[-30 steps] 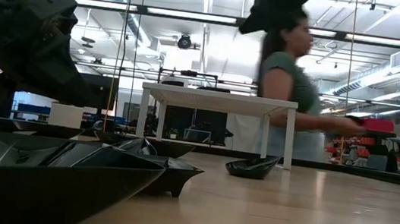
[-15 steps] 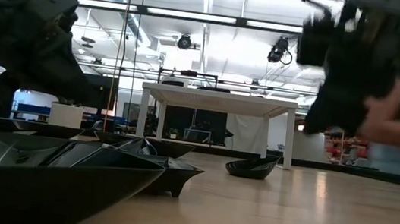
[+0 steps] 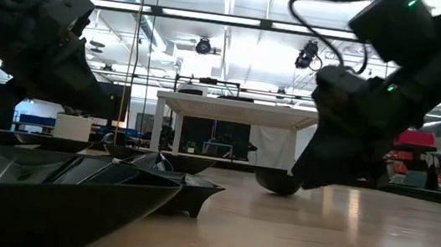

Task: Pick & Place Mini shaped plates
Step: Stack the black drop-shaped plate on top of the other black drop-shaped plate on the shelf, then stack the black leaf-shaped plate on top of the other black leaf-shaped plate on the shelf

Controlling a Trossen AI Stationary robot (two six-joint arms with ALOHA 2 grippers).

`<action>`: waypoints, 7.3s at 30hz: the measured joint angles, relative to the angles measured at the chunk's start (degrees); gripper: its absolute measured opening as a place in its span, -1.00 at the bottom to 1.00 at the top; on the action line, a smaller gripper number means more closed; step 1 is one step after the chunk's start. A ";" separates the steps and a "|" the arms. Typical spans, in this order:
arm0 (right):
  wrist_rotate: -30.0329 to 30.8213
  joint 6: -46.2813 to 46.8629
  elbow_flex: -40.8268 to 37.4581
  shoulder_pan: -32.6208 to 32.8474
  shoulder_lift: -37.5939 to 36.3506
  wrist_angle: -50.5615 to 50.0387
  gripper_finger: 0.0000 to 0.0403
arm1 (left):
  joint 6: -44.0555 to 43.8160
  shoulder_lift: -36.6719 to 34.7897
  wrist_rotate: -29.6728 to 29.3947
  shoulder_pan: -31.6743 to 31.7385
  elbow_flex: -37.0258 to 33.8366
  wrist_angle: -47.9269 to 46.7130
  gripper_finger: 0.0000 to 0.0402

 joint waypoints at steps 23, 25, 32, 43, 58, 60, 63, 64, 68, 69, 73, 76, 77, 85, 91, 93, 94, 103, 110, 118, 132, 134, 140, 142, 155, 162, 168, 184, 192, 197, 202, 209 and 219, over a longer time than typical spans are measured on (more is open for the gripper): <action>0.38 -17.59 6.33 0.27 2.51 2.57 -0.99 | 23.46 0.00 -3.51 0.00 -0.02 20.88 -0.57; 0.20 -17.61 6.37 0.27 2.51 2.40 -0.99 | 25.40 0.00 -3.75 0.00 -0.02 21.98 -0.57; -2.05 -19.94 6.37 0.16 2.95 -1.58 -0.72 | 25.46 0.00 -4.02 0.00 -0.02 21.89 -0.57; -0.48 -27.71 6.39 -0.08 8.66 3.93 -0.48 | 25.49 0.00 -3.97 0.00 -0.02 21.89 -0.57; 20.24 -32.48 6.39 3.03 8.39 34.60 -0.97 | 52.34 3.10 -7.67 0.04 3.77 37.09 -0.57; 27.67 -36.73 6.54 3.98 8.33 40.89 -0.97 | 59.51 6.01 -7.49 0.75 7.89 37.52 -0.57; 33.47 -43.89 8.65 5.00 8.30 43.56 -0.98 | 67.61 11.03 -7.27 2.42 13.91 37.16 -0.57; 34.17 -45.70 9.63 5.23 8.30 43.29 -0.98 | 69.23 12.47 -7.05 3.08 15.72 37.21 -0.57; 37.23 -51.48 12.97 5.79 8.30 39.83 -0.98 | 73.72 17.00 -8.43 5.98 21.83 36.86 -0.54; 38.71 -52.40 13.43 5.89 8.30 39.60 -0.99 | 73.87 17.58 -9.24 6.46 22.90 36.72 -0.51; 43.00 -54.04 13.89 6.17 8.26 39.61 -0.99 | 73.61 18.45 -13.21 7.12 25.84 36.33 -0.32; 43.07 -54.43 13.97 6.44 8.23 38.31 -0.99 | 74.74 17.97 -17.57 5.80 26.18 36.34 -0.17; 43.02 -54.39 13.92 6.51 8.31 37.94 -0.99 | 75.34 17.67 -19.66 5.29 26.22 36.57 -0.12; 43.63 -54.24 13.91 7.15 8.30 39.49 -0.99 | 74.75 17.70 -28.52 4.54 26.27 35.48 0.00; 43.85 -54.41 13.91 7.29 8.30 40.21 -0.99 | 71.45 17.70 -22.64 6.74 26.27 35.06 -0.14; 44.01 -54.40 13.91 7.31 8.30 40.19 -0.99 | 70.42 17.70 -21.83 7.49 26.27 34.87 -0.22; 44.20 -54.40 13.91 7.31 8.30 40.19 -0.99 | 70.38 17.70 -21.48 7.77 26.27 34.77 -0.26; 43.02 -54.35 13.91 7.29 8.30 40.19 -0.94 | 70.40 17.70 -21.34 8.31 26.27 34.13 -0.72; 40.14 -57.90 13.84 7.41 8.30 38.86 -0.78 | 71.75 17.70 -21.80 8.33 26.27 33.71 -0.96; 50.44 -70.34 13.84 12.27 4.89 34.35 -0.51 | 76.94 13.69 -23.33 7.74 26.16 32.56 -0.98; 42.77 -53.67 13.84 12.72 4.43 22.29 -0.44 | 64.89 -10.42 21.34 42.39 31.52 -14.09 -0.99; 40.66 -52.26 13.84 11.95 4.43 22.33 -0.45 | 63.98 -9.38 29.17 48.95 32.32 -16.00 -0.99; 36.90 -51.96 13.84 10.68 4.43 22.88 -0.47 | 63.91 -4.18 44.28 60.31 32.34 -16.00 -0.99; 36.19 -51.83 13.84 10.66 4.43 22.90 -0.47 | 63.28 -2.50 44.91 61.75 32.33 -15.78 -0.99; 36.18 -50.33 13.84 10.65 4.43 22.65 -0.47 | 60.89 2.27 45.15 62.73 32.35 -14.09 -0.96; 36.16 -50.33 13.84 10.65 4.43 22.60 -0.47 | 60.11 2.27 45.04 62.73 32.35 -14.13 -0.91; 36.10 -50.33 13.84 10.65 4.43 22.55 -0.47 | 59.65 2.25 45.01 62.86 32.35 -14.70 -0.71; 34.76 -49.05 13.84 10.63 4.47 21.13 -0.47 | 58.01 -4.81 43.93 54.99 44.16 -45.82 -0.53; 34.76 -48.65 13.84 10.67 4.48 20.32 -0.47 | 42.44 -9.91 32.96 38.95 29.27 -53.25 -0.57; 34.73 -47.91 13.84 10.68 4.48 19.74 -0.47 | 24.50 -10.80 33.30 31.79 17.27 -53.63 -0.55; 34.73 -47.73 13.84 10.57 4.48 19.11 -0.47 | 10.26 -11.61 35.74 28.84 9.55 -55.42 -0.45; 34.73 -47.73 13.84 10.26 4.48 19.01 -0.47 | 5.47 -14.10 30.67 29.85 6.90 -56.79 -0.10; 34.73 -47.11 13.86 10.26 4.48 19.04 -0.47 | 9.20 -14.36 34.29 36.45 -0.17 -44.24 -0.10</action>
